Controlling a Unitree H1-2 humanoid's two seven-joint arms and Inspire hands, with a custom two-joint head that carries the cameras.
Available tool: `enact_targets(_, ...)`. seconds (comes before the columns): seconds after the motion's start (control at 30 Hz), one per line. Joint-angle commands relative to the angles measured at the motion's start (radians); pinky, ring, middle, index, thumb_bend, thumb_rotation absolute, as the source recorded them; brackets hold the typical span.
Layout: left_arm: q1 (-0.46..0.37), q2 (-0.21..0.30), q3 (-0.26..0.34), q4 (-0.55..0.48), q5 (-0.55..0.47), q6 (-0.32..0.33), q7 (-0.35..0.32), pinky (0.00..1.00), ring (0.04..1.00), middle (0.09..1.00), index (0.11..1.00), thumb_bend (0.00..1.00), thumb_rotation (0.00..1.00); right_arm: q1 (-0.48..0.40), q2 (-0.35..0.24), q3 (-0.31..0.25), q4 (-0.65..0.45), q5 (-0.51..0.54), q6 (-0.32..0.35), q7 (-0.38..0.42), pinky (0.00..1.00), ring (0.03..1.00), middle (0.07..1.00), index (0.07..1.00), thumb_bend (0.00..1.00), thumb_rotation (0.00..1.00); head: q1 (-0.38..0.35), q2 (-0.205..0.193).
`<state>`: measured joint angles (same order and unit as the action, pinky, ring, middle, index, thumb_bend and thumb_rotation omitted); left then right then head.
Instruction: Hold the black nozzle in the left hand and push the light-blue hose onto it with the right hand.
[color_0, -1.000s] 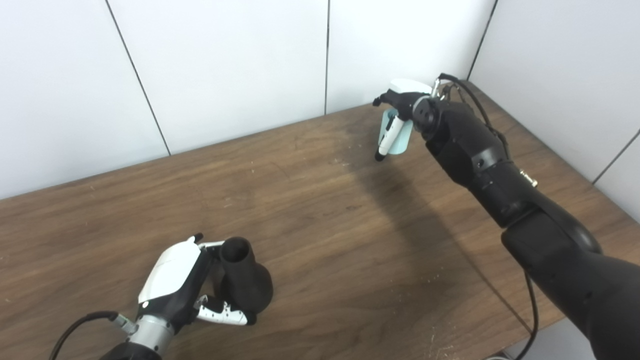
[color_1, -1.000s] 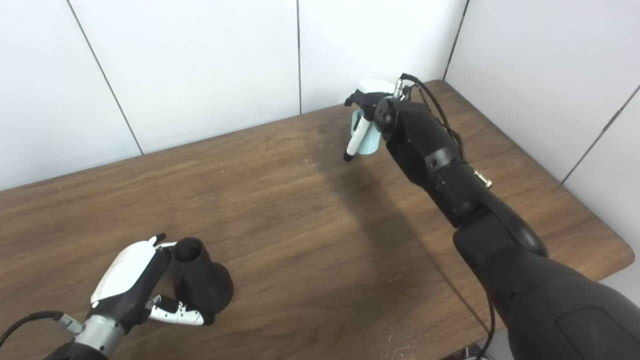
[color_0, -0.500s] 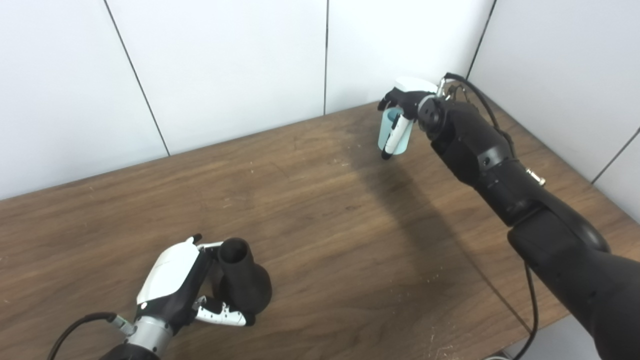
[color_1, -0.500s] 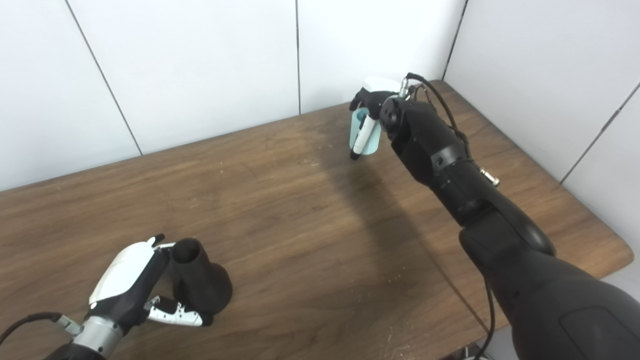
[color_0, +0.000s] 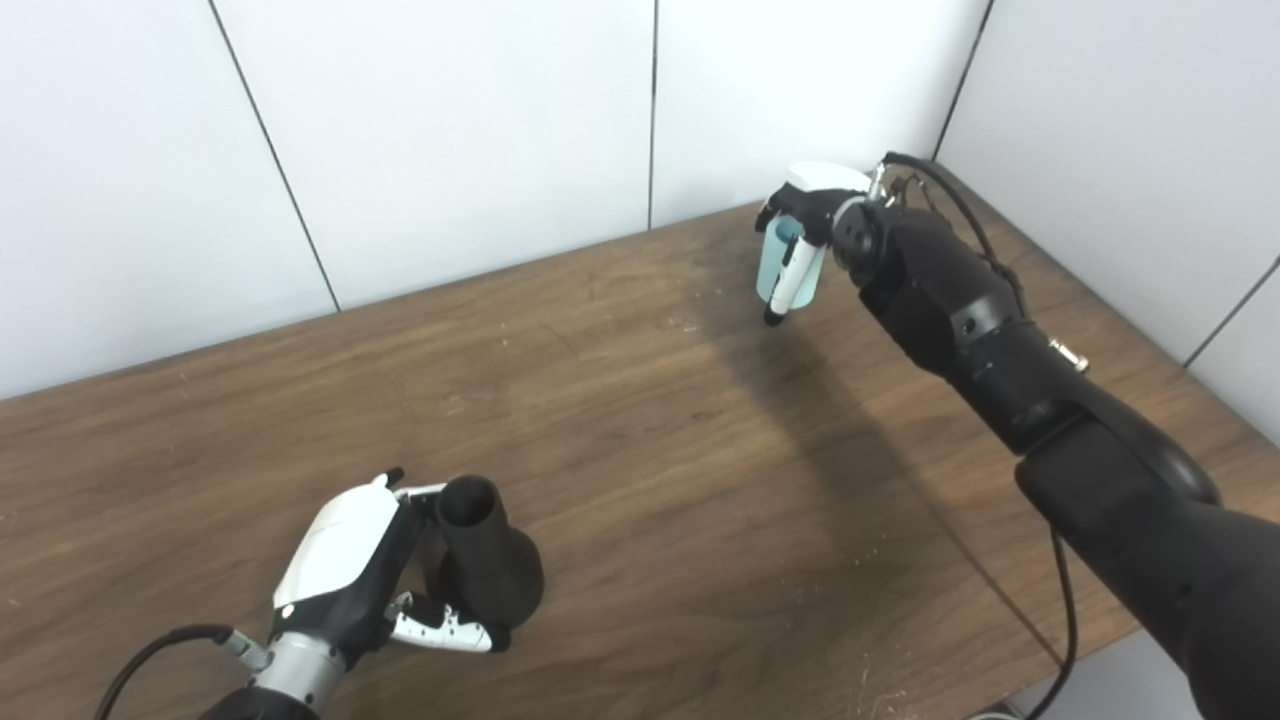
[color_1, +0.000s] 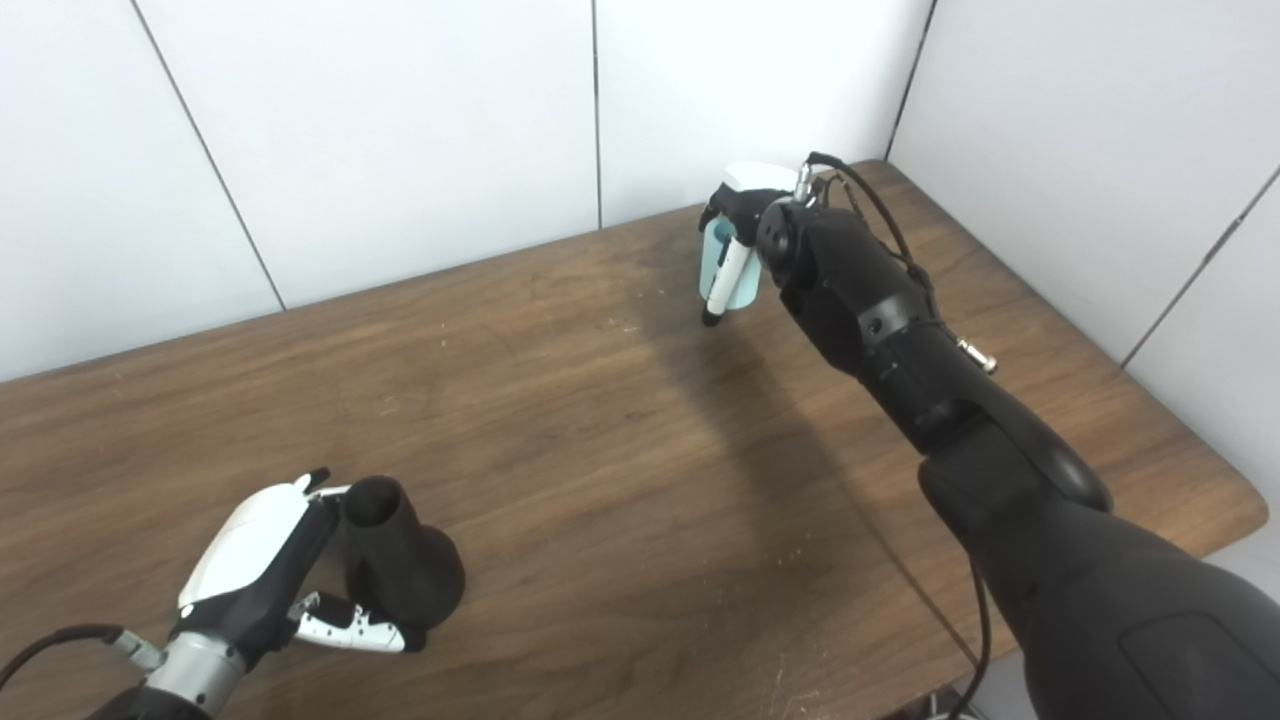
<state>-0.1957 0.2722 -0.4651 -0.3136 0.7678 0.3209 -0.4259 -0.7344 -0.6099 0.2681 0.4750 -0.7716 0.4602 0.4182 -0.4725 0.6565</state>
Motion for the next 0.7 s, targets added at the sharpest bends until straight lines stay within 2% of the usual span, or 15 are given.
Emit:
enact_targets(0.0, 0.055, 0.048, -0.016, 0.041, 0.013, 0.041, -0.077, 1.00, 0.789, 0.550, 0.443, 0.51, 0.00, -0.046, -0.042, -0.005, -0.015, -0.002, -0.010, -0.032, 0.66, 0.731, 0.788, 0.779, 0.90, 0.00, -0.001, 0.001)
enact_targets(0.5, 0.053, 0.053, -0.013, 0.040, 0.014, 0.051, -0.084, 1.00, 0.787, 0.548, 0.445, 0.51, 0.00, -0.046, -0.055, 0.016, -0.003, -0.011, -0.019, -0.086, 0.64, 0.686, 0.759, 0.735, 0.88, 0.00, -0.001, 0.007)
enact_targets(0.67, 0.054, 0.049, -0.014, 0.038, 0.025, 0.052, -0.078, 1.00, 0.788, 0.548, 0.445, 0.52, 0.00, -0.036, -0.055, 0.021, -0.009, -0.018, -0.027, -0.118, 0.59, 0.639, 0.726, 0.712, 0.86, 0.00, 0.003, 0.007)
